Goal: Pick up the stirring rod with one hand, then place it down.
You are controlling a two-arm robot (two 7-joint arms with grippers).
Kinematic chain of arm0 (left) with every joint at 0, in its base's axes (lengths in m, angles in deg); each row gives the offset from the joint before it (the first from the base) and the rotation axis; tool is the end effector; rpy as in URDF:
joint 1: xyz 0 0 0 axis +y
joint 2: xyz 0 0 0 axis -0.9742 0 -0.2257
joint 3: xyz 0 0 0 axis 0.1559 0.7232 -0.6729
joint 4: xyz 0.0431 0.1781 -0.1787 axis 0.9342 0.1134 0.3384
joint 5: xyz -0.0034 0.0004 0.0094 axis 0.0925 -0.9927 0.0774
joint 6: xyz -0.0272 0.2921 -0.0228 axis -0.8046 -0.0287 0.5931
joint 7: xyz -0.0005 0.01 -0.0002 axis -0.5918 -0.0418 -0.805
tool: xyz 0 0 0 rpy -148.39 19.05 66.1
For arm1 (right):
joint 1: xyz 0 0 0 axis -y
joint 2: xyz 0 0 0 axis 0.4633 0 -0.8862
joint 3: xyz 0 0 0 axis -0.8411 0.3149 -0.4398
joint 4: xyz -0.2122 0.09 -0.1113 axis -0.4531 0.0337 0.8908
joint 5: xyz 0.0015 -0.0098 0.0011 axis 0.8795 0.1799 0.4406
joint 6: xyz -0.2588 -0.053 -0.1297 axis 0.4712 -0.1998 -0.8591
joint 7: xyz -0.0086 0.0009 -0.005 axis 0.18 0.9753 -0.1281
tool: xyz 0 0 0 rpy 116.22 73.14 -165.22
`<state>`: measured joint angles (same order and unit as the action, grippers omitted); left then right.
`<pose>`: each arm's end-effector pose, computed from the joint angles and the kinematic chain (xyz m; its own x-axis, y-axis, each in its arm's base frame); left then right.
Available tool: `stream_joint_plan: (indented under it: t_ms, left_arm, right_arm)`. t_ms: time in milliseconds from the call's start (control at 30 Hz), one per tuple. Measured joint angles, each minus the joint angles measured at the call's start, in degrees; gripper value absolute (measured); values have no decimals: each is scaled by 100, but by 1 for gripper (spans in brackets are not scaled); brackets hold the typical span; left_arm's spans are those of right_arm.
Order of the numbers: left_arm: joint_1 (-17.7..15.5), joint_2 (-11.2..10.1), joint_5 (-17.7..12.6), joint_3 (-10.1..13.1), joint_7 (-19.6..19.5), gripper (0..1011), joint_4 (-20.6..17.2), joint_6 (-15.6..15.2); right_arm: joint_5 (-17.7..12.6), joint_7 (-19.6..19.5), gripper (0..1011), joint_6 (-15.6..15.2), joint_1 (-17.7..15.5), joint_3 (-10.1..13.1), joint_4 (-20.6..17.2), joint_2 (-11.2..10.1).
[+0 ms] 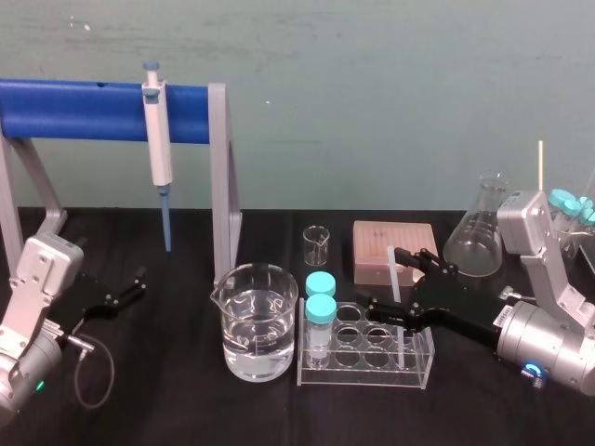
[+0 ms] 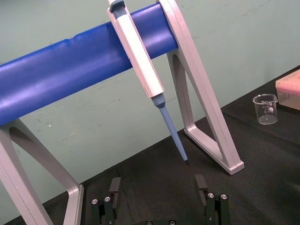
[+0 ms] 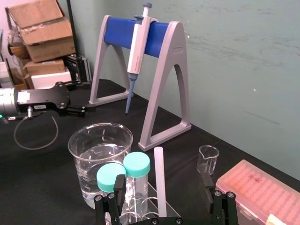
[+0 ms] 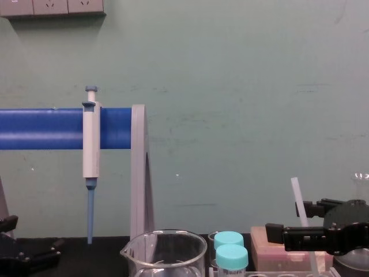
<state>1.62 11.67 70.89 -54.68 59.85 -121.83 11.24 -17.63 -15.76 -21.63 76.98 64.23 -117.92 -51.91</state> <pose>0.3388 0.0671 -0.2718 0.2924 0.8803 0.3737 -0.9552 0.2874 0.0704 0.3525 -0.0442 -0.2141 0.7460 -0.6600 0.0889 0.6649 0.7307 -0.1552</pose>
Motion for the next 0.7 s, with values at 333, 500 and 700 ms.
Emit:
stream_joint_plan:
  t_ms: [333,500,700]
  left_arm:
    - [0,0,0,0,0,1000,0,0]
    - [0,0,0,0,0,1000,0,0]
    - [0,0,0,0,0,1000,0,0]
  right_arm:
    - [88,-66,1003,8,-30,9,-45,-6]
    - [84,-66,995,4,-29,12,-45,-8]
    - [74,-65,863,1,-27,13,-44,-9]
